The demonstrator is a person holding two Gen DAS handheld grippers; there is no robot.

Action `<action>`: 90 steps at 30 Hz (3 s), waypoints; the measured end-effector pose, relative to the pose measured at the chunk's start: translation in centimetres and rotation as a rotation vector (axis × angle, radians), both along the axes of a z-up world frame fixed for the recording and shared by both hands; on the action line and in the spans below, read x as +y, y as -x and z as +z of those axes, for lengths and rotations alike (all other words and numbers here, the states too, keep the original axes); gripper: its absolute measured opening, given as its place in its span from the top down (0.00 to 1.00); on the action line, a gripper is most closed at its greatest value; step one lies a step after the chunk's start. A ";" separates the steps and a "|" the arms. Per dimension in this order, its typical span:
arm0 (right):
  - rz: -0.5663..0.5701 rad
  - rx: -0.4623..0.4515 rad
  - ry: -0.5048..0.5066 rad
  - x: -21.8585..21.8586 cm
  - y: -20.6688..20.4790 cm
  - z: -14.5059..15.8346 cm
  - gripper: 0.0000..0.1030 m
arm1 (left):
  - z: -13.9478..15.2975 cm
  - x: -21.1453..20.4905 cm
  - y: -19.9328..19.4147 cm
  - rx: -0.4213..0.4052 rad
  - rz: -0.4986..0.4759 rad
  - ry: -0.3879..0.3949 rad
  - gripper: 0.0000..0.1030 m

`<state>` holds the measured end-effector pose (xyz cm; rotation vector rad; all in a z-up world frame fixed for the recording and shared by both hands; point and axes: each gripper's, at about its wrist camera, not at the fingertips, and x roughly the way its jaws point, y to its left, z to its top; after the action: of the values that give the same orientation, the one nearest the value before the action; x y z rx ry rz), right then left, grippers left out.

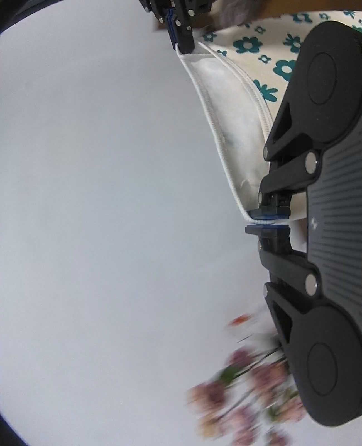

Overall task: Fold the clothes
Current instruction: 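Raise the shirt by its hem with both grippers, spreading them apart, then swing the shirt down and lay it flat on the table with both grippers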

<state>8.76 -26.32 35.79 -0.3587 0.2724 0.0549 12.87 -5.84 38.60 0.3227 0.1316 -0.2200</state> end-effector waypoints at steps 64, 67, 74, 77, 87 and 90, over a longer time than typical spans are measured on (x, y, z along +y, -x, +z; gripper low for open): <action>-0.120 -0.323 -0.010 -5.0 -17.5 0.9 0.98 | -2.0 -12.9 -5.3 -0.219 0.034 0.027 0.98; -0.011 -0.250 0.018 -4.8 -12.7 -6.4 0.98 | -9.4 -11.2 -0.5 -0.112 -0.010 -0.024 0.98; 0.146 -0.045 -0.030 0.1 3.4 -20.3 0.98 | -22.4 -5.4 11.0 0.095 -0.065 -0.006 0.99; 0.114 0.013 -0.085 2.7 10.3 -22.0 0.98 | -25.8 -1.6 15.1 0.147 -0.080 -0.024 0.99; 0.018 0.101 -0.222 1.6 18.4 -30.1 0.98 | -32.0 2.0 17.7 0.373 -0.174 0.057 0.89; 0.009 0.106 -0.236 1.7 18.3 -30.4 0.97 | -32.4 1.3 18.2 0.420 -0.276 0.039 0.70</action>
<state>-9.50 -24.62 5.41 -0.1229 0.3656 0.1139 -5.29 -4.53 6.17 0.2513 0.4983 -0.5623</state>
